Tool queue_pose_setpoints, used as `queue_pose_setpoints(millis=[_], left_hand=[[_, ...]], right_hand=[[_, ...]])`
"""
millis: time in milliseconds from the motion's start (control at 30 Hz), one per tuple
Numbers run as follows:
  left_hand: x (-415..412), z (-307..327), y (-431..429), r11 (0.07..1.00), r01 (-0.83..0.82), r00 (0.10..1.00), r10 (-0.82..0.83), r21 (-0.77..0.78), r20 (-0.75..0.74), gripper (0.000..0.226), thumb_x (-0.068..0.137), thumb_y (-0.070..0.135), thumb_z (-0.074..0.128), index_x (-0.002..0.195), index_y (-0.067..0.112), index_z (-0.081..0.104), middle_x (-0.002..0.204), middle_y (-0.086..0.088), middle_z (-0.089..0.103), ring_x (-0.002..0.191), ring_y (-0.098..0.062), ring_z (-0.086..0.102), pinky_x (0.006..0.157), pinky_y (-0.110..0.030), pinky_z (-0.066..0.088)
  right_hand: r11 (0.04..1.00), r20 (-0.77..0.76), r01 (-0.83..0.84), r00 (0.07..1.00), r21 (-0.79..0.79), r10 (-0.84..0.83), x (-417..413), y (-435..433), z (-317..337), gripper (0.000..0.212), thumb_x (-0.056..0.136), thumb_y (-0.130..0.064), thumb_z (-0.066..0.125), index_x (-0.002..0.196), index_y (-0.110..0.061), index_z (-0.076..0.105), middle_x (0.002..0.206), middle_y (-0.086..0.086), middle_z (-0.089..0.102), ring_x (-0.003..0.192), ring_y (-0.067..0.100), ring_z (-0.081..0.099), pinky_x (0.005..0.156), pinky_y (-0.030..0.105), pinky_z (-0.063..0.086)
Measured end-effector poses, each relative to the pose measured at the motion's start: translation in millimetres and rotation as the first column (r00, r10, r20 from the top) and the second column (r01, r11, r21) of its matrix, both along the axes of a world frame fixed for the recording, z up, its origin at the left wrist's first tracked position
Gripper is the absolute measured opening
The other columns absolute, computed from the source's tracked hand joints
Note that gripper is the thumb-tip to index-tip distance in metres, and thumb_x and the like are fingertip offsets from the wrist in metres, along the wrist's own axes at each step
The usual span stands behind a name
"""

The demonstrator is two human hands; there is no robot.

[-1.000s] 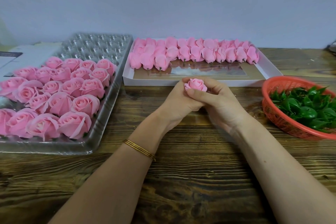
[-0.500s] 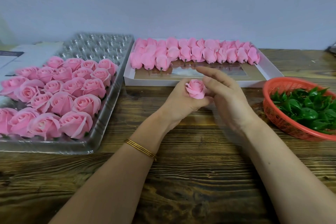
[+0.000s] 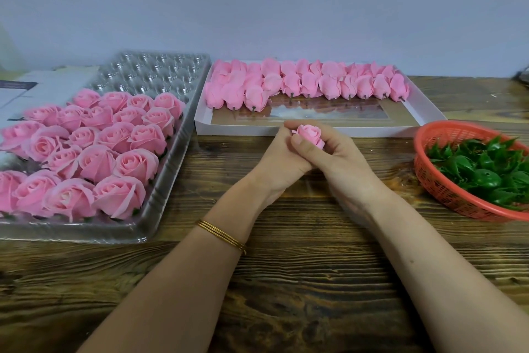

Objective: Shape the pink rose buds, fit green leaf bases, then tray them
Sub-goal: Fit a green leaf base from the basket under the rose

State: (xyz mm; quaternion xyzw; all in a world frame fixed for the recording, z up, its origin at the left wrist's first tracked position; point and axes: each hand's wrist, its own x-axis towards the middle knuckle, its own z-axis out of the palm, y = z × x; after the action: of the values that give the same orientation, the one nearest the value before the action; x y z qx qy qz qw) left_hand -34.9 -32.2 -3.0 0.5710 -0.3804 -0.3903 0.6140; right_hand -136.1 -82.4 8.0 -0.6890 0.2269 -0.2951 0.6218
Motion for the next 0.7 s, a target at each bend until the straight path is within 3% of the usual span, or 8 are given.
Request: queue_pose_setpoints(millis=[167,233,300,367,467,533,600,700], left_hand=[[2.2,-1.8,-0.6,1.000,-0.006,1.000,0.006,0.024,-0.006,0.044,0.084,-0.009,0.066,0.122,-0.014,0.046,0.100,-0.022,0.060,0.091,-0.031,0.062,0.072,-0.041,0.050],[4.2,-3.6,-0.5,1.000,-0.006,1.000,0.006,0.026,-0.003,0.045,0.084,-0.009,0.066,0.123,-0.014,0.044,0.102,-0.022,0.060,0.092,-0.030,0.062,0.073,-0.042,0.051],[4.1,-4.4,-1.0,1.000,-0.017,1.000,0.017,0.026,0.009,0.047,0.083,-0.010,0.067,0.123,-0.013,0.044,0.105,-0.024,0.061,0.096,-0.030,0.063,0.077,-0.044,0.053],[2.3,-4.7,-1.4,0.999,-0.042,0.999,0.042,0.018,0.019,0.052,0.079,-0.011,0.072,0.122,-0.012,0.044,0.109,-0.024,0.062,0.098,-0.026,0.063,0.084,-0.042,0.054],[-0.4,-8.5,-2.7,0.997,-0.068,0.995,0.066,0.035,0.071,0.050,0.076,-0.007,0.079,0.114,-0.001,0.048,0.104,-0.012,0.065,0.095,-0.018,0.062,0.091,-0.037,0.051],[-0.8,-11.0,-2.8,0.996,-0.075,0.991,0.069,0.053,0.116,0.051,0.072,-0.001,0.082,0.111,0.005,0.049,0.103,-0.007,0.064,0.096,-0.020,0.061,0.094,-0.043,0.050],[-0.8,-12.7,-2.7,0.995,-0.078,0.988,0.069,0.063,0.141,0.054,0.070,-0.001,0.082,0.113,0.001,0.049,0.109,-0.015,0.066,0.102,-0.030,0.064,0.098,-0.051,0.049],[-1.8,-9.5,-3.5,0.996,-0.071,0.983,0.059,0.060,0.172,0.065,0.061,0.005,0.084,0.117,0.000,0.051,0.114,-0.017,0.067,0.109,-0.033,0.064,0.098,-0.053,0.049]], right_hand=[[0.997,-0.091,-0.049,0.995,-0.057,0.044,-2.5,0.1,1.6,0.054,0.077,-0.048,0.064,0.128,-0.029,0.064,0.129,0.007,0.054,0.118,0.018,0.053,0.098,0.033,0.043],[0.993,-0.132,-0.067,0.990,-0.097,0.054,-4.1,-1.4,1.2,0.057,0.076,-0.053,0.062,0.130,-0.036,0.061,0.128,0.002,0.048,0.121,0.009,0.049,0.103,0.021,0.041],[0.990,-0.138,-0.090,0.988,-0.104,0.076,-6.4,-2.2,2.3,0.052,0.078,-0.055,0.064,0.128,-0.039,0.061,0.130,0.000,0.046,0.127,0.002,0.044,0.095,0.007,0.041],[0.992,-0.087,-0.034,0.996,-0.120,0.024,-6.2,-2.9,4.1,0.034,0.083,-0.050,0.066,0.115,-0.038,0.067,0.127,0.000,0.054,0.128,0.008,0.046,0.100,0.014,0.042],[0.973,0.061,0.209,0.977,-0.102,-0.204,-3.5,-5.9,6.3,0.018,0.083,-0.039,0.061,0.091,-0.028,0.072,0.110,0.012,0.067,0.112,0.026,0.059,0.104,0.044,0.044],[0.943,0.125,0.319,0.944,-0.099,-0.307,-2.2,-5.9,7.8,0.015,0.083,-0.037,0.062,0.084,-0.025,0.070,0.100,0.015,0.069,0.096,0.020,0.062,0.092,0.041,0.048],[0.918,0.152,0.371,0.924,-0.140,-0.350,-1.2,-4.7,6.6,0.011,0.084,-0.033,0.063,0.080,-0.026,0.069,0.090,0.008,0.069,0.085,0.011,0.061,0.082,0.031,0.048],[0.881,0.142,0.393,0.919,-0.265,-0.367,0.9,-2.5,2.9,0.011,0.088,-0.024,0.066,0.078,-0.025,0.068,0.085,0.007,0.071,0.081,0.017,0.064,0.079,0.035,0.052]])
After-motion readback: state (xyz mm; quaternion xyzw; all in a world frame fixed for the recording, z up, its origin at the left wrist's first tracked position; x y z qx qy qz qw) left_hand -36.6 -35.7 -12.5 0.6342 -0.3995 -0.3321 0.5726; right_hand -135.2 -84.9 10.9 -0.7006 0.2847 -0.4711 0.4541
